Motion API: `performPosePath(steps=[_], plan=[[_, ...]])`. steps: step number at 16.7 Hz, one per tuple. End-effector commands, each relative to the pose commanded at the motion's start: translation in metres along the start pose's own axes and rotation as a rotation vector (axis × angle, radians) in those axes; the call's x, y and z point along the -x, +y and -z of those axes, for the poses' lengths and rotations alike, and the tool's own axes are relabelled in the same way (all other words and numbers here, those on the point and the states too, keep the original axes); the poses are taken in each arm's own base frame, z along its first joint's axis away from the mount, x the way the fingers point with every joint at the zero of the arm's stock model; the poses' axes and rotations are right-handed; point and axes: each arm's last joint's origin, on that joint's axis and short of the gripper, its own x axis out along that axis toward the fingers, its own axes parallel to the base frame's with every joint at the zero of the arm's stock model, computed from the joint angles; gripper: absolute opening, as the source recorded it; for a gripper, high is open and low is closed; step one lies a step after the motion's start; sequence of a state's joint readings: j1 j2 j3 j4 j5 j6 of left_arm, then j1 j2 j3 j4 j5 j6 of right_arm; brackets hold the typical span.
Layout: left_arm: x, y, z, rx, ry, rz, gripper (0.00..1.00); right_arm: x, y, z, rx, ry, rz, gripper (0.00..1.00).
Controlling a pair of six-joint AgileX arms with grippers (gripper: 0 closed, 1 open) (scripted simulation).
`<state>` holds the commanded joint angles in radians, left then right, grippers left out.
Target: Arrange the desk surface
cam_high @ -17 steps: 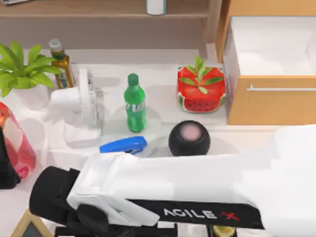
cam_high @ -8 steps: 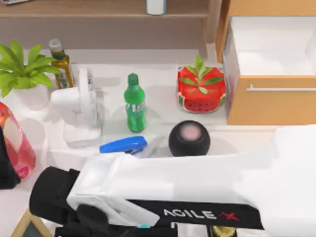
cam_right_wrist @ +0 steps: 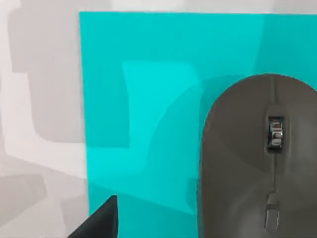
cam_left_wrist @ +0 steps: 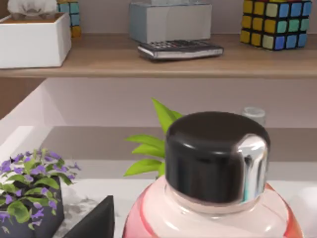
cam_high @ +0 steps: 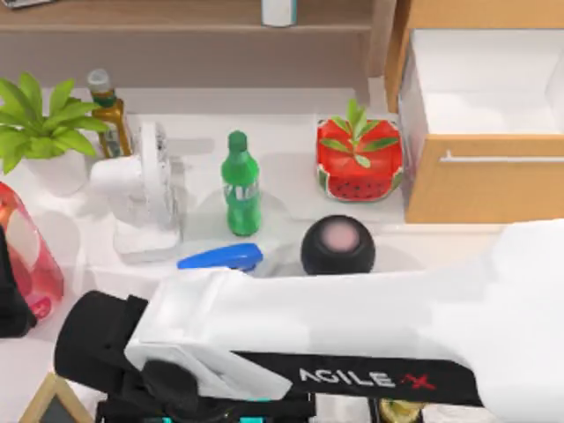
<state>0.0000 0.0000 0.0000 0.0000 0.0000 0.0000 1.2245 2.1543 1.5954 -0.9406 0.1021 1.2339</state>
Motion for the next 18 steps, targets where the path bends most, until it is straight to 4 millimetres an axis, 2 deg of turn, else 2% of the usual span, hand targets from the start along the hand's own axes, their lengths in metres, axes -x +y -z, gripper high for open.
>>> performPosePath(steps=[5,10,14,18], plan=[[0.000,0.000,0.000,0.000,0.000,0.000,1.00,0.009,-0.015,-0.029,0.134,-0.118,-0.160,1.00],[0.000,0.000,0.000,0.000,0.000,0.000,1.00,0.014,-0.045,-0.069,0.372,-0.409,-0.335,1.00],[0.000,0.000,0.000,0.000,0.000,0.000,1.00,0.014,-0.085,-0.099,0.584,-0.753,-0.346,1.00],[0.000,0.000,0.000,0.000,0.000,0.000,1.00,0.009,-0.137,-0.118,0.780,-1.104,-0.169,1.00]])
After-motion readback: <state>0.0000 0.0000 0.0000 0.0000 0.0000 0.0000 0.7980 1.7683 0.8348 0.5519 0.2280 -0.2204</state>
